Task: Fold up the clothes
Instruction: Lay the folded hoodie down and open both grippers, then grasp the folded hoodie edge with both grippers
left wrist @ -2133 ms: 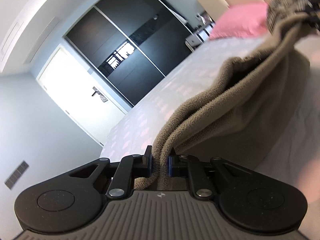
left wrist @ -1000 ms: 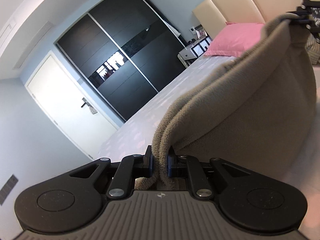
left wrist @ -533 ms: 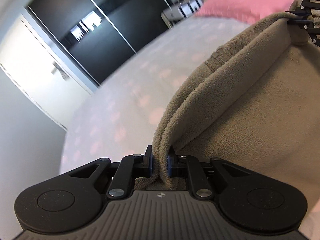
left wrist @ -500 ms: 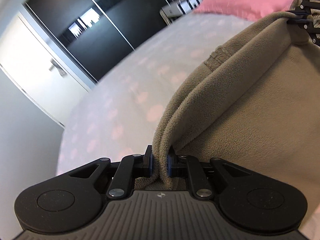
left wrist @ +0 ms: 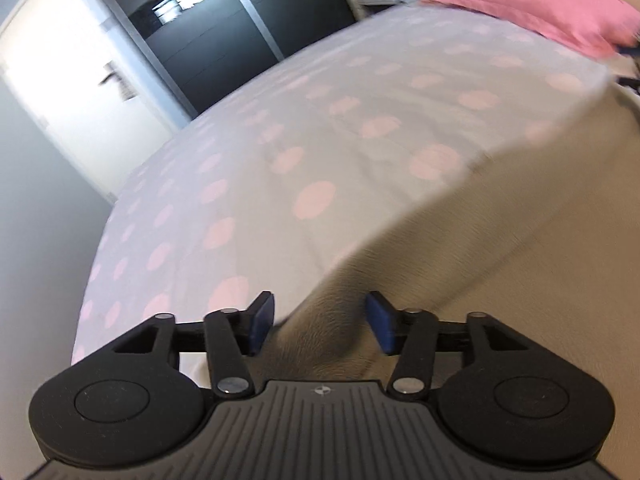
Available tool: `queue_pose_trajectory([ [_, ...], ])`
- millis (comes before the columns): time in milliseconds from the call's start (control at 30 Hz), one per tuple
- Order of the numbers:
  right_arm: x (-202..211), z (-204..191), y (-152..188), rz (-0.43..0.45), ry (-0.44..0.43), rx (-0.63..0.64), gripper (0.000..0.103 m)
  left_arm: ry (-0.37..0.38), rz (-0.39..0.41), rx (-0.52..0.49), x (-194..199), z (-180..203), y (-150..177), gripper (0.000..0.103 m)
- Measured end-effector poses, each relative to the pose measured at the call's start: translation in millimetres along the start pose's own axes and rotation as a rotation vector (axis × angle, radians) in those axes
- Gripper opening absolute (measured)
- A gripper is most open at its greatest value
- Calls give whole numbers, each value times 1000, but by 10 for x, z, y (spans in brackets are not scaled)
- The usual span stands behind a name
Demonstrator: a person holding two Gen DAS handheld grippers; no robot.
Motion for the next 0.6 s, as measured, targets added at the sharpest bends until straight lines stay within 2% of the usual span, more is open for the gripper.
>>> queue_pose_trajectory([
  [100,97,369,119,-60,-38,-162,30,-125,3,55,92,-290,-81,50],
  [133,144,485,178,-71,-50,-208,30,-134,3,76,149,-360,-72,50],
  [200,535,535,342,-96,-86,-302,34,-113,10,124,292,-461,-42,50],
  [300,611,788,482,-138,-185,-464,43,-83,10,158,548,-482,147,51],
  [367,811,763,681,-165,-246,-570,48,-57,7,195,694,-482,311,54],
  [433,1015,736,876,-191,-307,-675,48,-25,1,246,815,-468,512,54],
  [600,1401,509,1483,-264,-373,-938,48,26,-44,403,1073,-489,1187,54],
])
Point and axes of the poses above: each gripper's, at about its wrist camera, not at the fingertips, and x roughly against the way its jaws point, z to its right, y to its underside, the point moved 7 cm from there along -x, roughly the way its jaws point, and after that the axes turned 1 degree about x, right-handed, at the moved point
